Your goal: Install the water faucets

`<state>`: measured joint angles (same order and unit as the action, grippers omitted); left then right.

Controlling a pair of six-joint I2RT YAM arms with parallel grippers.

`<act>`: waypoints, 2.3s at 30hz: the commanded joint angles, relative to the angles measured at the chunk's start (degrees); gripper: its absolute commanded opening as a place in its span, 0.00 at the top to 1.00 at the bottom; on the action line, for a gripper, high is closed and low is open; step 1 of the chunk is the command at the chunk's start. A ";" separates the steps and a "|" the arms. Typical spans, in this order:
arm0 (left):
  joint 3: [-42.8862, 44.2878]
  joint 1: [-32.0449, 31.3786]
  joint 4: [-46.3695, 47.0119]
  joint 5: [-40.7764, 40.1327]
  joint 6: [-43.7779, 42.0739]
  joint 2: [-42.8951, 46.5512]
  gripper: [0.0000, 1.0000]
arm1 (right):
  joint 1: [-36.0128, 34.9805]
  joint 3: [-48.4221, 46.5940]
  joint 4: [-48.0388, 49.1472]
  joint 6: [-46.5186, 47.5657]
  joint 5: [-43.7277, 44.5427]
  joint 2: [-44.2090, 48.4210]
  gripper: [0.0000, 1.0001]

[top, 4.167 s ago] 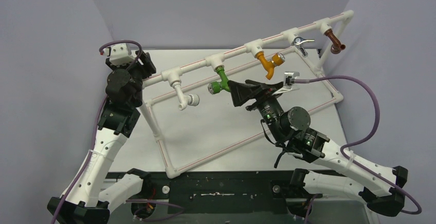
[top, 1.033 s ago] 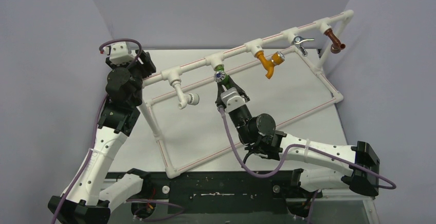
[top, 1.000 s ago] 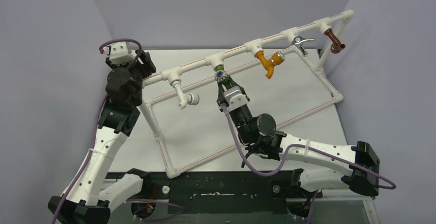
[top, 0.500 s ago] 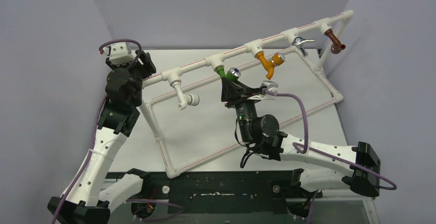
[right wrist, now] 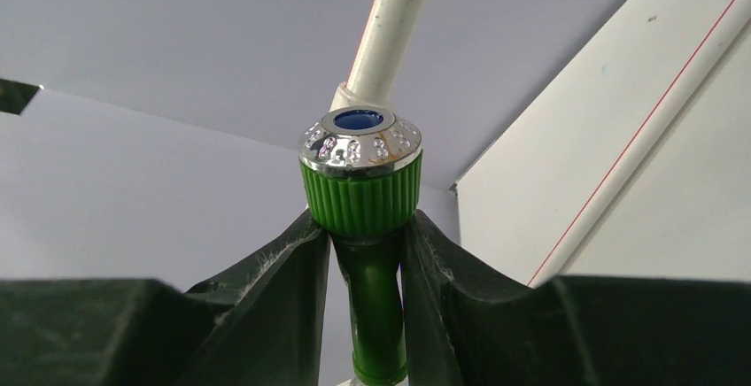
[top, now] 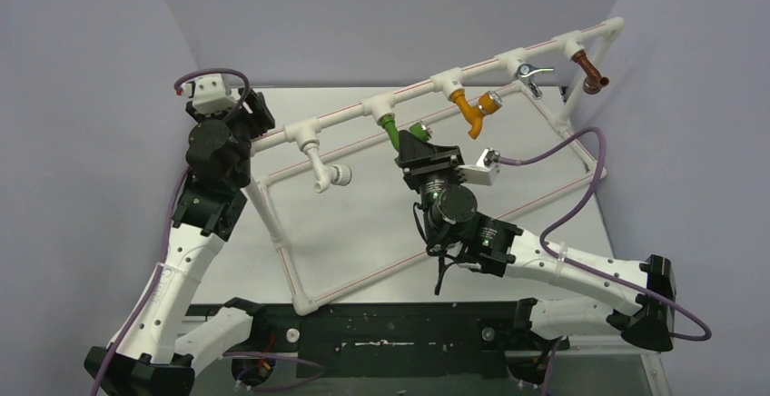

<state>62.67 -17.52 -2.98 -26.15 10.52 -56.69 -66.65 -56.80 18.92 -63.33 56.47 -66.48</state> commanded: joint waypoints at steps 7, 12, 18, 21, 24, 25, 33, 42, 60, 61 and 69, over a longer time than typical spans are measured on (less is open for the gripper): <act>-4.04 -0.67 -13.67 1.72 -1.08 -1.46 0.41 | 3.13 -1.33 -14.68 -34.23 -7.72 1.09 1.00; -4.07 -0.92 -13.58 1.60 -1.09 -1.74 0.41 | 3.57 -0.70 -15.70 -42.00 -10.85 0.82 1.00; -4.21 -1.35 -13.62 1.48 -1.16 -1.76 0.41 | 5.09 -0.15 -15.53 -44.69 -13.47 0.71 1.00; -4.23 -1.67 -13.60 1.31 -1.12 -1.98 0.41 | 5.10 -0.16 -15.97 -44.22 -12.80 1.32 1.00; -4.17 -1.73 -13.57 1.31 -1.12 -1.94 0.41 | 5.10 -0.41 -16.28 -43.22 -12.65 1.46 1.00; -4.18 -1.73 -13.61 1.28 -1.12 -1.96 0.41 | 5.13 -0.50 -16.36 -42.93 -12.69 1.49 1.00; -4.17 -1.73 -13.61 1.10 -1.21 -1.87 0.41 | 5.05 -0.57 -16.75 -41.54 -12.79 1.90 0.67; -4.17 -1.73 -13.63 1.02 -1.21 -1.76 0.41 | 5.06 0.76 -16.95 -41.91 -14.22 2.89 0.36; -4.22 -2.16 -13.63 0.58 -1.47 -1.74 0.41 | 5.12 5.56 -16.47 -27.10 -17.77 15.20 0.21; -4.14 -2.17 -13.67 0.43 -1.47 -1.76 0.41 | 5.07 5.29 -17.60 -26.10 -17.61 16.15 0.21; -4.13 -2.17 -13.73 0.24 -1.56 -1.96 0.41 | 5.22 4.21 -22.05 -12.11 -16.96 22.86 0.19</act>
<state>62.35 -18.65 -2.81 -27.03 10.31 -56.53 -61.84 -50.78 -2.76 -85.71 38.54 -46.15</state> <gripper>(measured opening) 0.587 0.798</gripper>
